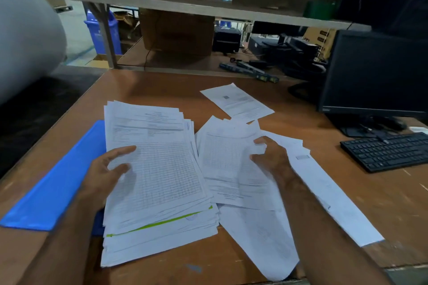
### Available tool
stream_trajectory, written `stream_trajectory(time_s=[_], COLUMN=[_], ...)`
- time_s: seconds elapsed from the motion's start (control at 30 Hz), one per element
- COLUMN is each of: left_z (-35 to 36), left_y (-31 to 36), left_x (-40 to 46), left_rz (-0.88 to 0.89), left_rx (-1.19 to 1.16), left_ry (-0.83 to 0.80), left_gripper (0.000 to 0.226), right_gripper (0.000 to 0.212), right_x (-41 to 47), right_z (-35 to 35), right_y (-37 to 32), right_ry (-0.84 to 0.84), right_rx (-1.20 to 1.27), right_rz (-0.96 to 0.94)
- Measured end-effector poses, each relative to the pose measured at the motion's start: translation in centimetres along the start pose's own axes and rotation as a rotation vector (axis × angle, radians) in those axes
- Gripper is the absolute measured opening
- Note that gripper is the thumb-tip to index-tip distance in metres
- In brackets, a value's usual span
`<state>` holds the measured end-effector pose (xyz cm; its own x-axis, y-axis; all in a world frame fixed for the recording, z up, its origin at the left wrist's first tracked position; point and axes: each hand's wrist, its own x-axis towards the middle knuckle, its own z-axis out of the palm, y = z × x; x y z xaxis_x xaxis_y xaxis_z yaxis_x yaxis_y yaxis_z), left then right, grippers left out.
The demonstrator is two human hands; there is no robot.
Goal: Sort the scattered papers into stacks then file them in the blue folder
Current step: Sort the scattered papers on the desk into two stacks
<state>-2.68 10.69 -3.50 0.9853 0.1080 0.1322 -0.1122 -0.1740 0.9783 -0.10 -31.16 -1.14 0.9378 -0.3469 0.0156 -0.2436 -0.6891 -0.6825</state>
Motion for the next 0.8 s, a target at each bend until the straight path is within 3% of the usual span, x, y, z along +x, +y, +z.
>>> stream_trajectory(time_s=[0.07, 0.13, 0.27, 0.4, 0.47, 0.6, 0.7, 0.8], left_z=[-0.1, 0.1, 0.2, 0.0, 0.1, 0.4, 0.5, 0.7], left_y=[0.0, 0.1, 0.6, 0.5, 0.7, 1.3, 1.8, 2.5], left_x=[0.0, 0.0, -0.1, -0.1, -0.2, -0.5, -0.7, -1.0], left_rz=[0.004, 0.000, -0.009, -0.025, -0.034, -0.025, 0.012, -0.009], left_rx=[0.013, 0.011, -0.007, 0.043, 0.085, 0.040, 0.092, 0.154], left_ry=[-0.006, -0.006, -0.006, 0.006, 0.026, 0.028, 0.040, 0.044], left_gripper=[0.044, 0.043, 0.044, 0.045, 0.044, 0.042, 0.030, 0.045], right_gripper=[0.027, 0.023, 0.020, 0.061, 0.085, 0.094, 0.094, 0.094], right_x=[0.4, 0.5, 0.2, -1.4, -2.0, -2.5, -3.6, -3.9], right_z=[-0.1, -0.6, -4.0, -6.2, -4.5, 1.6, 4.6, 6.1], right_y=[0.2, -0.2, -3.8, -6.5, -7.0, -6.3, -6.4, -7.5], right_ry=[-0.002, 0.046, 0.048, -0.250, -0.330, -0.311, -0.312, -0.316], right_rx=[0.036, 0.115, 0.563, 0.940, 0.808, 0.053, 0.021, 0.029], right_rz=[-0.064, -0.190, -0.351, -0.269, -0.239, -0.329, -0.380, -0.437])
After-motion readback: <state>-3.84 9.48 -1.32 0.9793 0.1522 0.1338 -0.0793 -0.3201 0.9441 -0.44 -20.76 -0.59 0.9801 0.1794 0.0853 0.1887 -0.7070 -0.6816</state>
